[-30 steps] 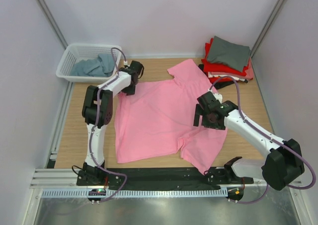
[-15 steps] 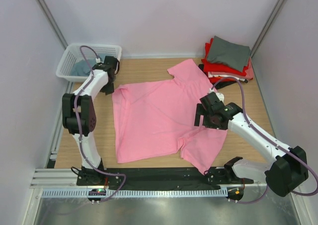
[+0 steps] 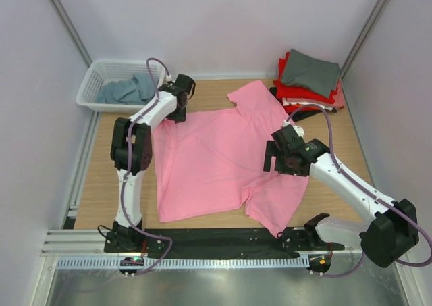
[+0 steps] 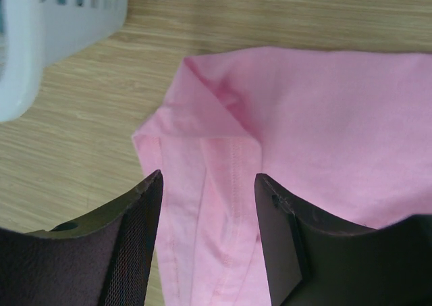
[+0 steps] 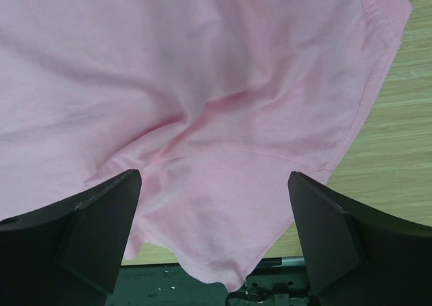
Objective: Fold and stack the t-shirts
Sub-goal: Flatten the tshirt out
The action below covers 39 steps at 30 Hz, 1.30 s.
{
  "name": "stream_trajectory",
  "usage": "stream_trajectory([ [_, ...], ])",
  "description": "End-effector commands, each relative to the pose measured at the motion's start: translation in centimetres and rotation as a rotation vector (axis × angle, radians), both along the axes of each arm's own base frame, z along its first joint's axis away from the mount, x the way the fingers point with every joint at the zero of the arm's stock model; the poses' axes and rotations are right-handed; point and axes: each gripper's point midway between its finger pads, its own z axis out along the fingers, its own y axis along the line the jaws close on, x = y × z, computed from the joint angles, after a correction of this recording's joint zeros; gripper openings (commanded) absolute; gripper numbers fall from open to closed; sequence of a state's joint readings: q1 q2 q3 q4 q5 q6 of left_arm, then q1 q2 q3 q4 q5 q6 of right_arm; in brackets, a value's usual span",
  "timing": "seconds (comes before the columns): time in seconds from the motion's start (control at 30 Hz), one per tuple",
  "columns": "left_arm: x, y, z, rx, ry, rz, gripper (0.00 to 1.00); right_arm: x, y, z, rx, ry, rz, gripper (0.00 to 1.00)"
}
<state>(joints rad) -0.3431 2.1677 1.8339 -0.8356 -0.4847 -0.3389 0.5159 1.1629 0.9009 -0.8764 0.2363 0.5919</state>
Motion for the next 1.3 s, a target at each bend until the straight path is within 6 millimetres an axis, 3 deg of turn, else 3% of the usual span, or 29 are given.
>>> stream_trajectory([
  [0.0,1.5,-0.3,0.6,0.041,-0.037,0.031,0.58,1.0,0.7,2.0,0.027,-0.060,0.025,0.97],
  [0.23,2.5,-0.5,-0.4,0.077,-0.038,0.052,0.58,0.9,0.8,1.8,0.028,-0.055,0.039,0.97],
  [0.67,2.5,0.0,-2.5,0.129,-0.012,0.066,0.54,0.9,1.0,1.4,0.027,-0.049,0.065,0.98],
  [1.0,3.0,0.5,-2.0,0.169,-0.032,0.061,0.41,0.6,1.0,1.1,0.030,-0.043,0.068,0.97],
  [1.17,3.2,1.9,-1.1,0.203,-0.036,0.066,0.35,0.6,1.1,1.0,0.035,-0.043,0.069,0.98],
  [1.27,3.3,3.2,-0.7,0.210,-0.032,0.075,0.22,0.6,1.1,0.9,0.038,-0.042,0.074,0.97],
])
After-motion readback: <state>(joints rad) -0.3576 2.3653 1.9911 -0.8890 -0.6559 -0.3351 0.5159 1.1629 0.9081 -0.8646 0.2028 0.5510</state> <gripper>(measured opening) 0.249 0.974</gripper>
